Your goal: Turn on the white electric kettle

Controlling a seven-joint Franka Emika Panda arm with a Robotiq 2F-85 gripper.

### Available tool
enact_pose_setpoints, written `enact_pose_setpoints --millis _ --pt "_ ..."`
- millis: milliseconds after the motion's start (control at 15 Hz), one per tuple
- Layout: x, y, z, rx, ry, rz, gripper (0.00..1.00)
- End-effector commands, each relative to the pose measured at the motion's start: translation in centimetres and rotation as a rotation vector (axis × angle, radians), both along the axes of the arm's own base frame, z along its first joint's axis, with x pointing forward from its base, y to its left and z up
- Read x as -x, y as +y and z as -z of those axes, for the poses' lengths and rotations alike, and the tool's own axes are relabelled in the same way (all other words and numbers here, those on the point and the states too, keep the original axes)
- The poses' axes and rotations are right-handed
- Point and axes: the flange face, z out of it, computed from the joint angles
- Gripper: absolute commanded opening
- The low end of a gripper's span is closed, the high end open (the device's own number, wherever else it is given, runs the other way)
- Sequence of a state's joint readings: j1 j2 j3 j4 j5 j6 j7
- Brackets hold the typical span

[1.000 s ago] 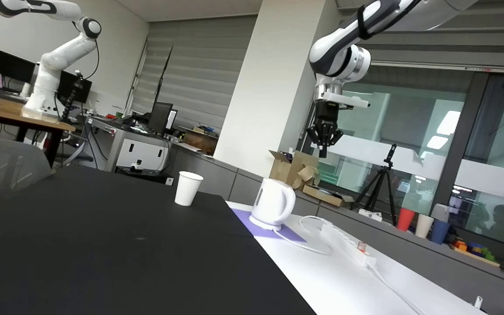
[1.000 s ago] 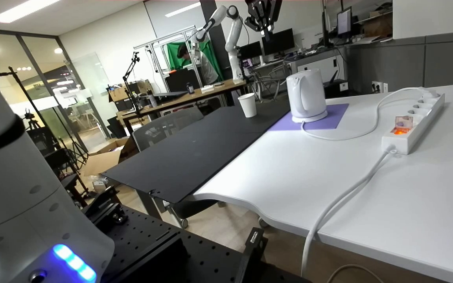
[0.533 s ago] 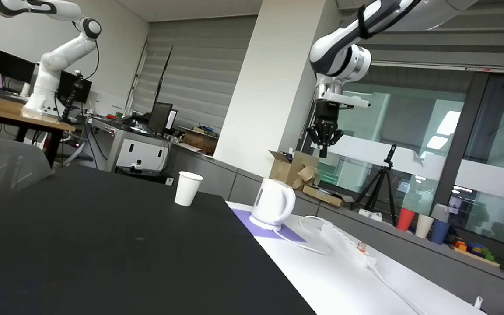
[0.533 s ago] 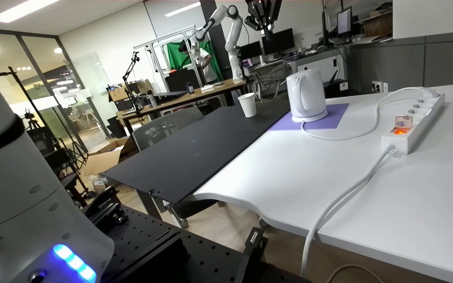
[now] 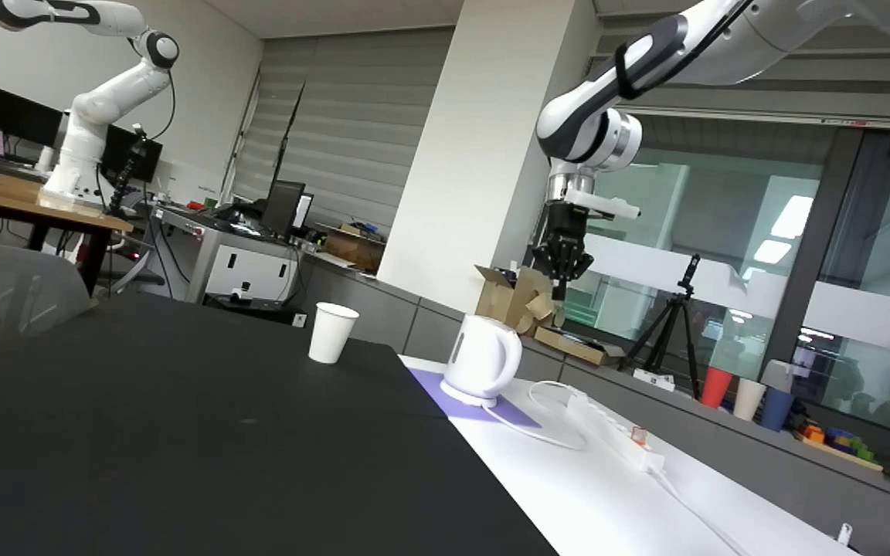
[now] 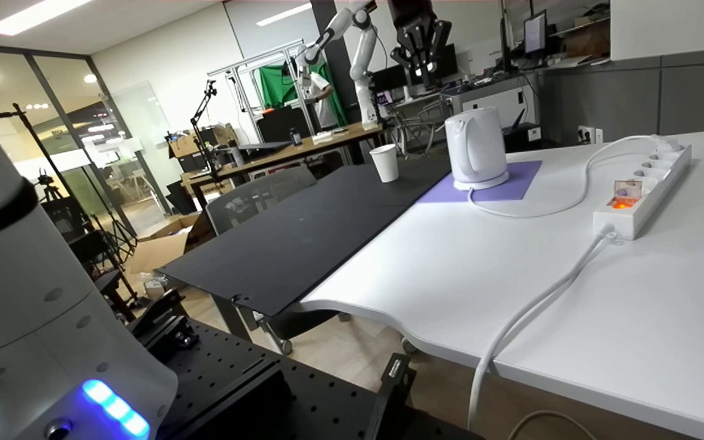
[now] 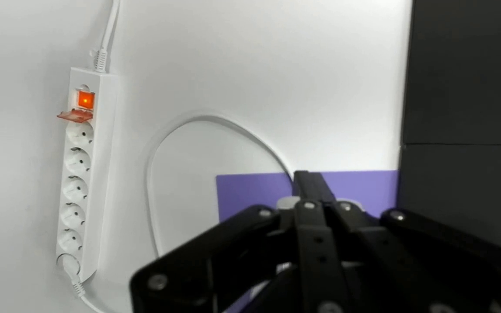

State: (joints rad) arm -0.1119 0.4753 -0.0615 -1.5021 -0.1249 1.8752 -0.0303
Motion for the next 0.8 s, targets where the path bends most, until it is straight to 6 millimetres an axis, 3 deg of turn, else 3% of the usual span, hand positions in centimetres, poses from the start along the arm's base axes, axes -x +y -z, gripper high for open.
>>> enact_pose_setpoints --millis 0,533,733 --pt "-2.7 -1.0 2.2 -0.069 0.01 -0.039 0.0" --pt "-6.9 -1.3 5.7 -0.133 0.047 -0.11 0.0" --pt "-7.1 -3.3 4.8 -0.139 0.065 -0.11 0.0"
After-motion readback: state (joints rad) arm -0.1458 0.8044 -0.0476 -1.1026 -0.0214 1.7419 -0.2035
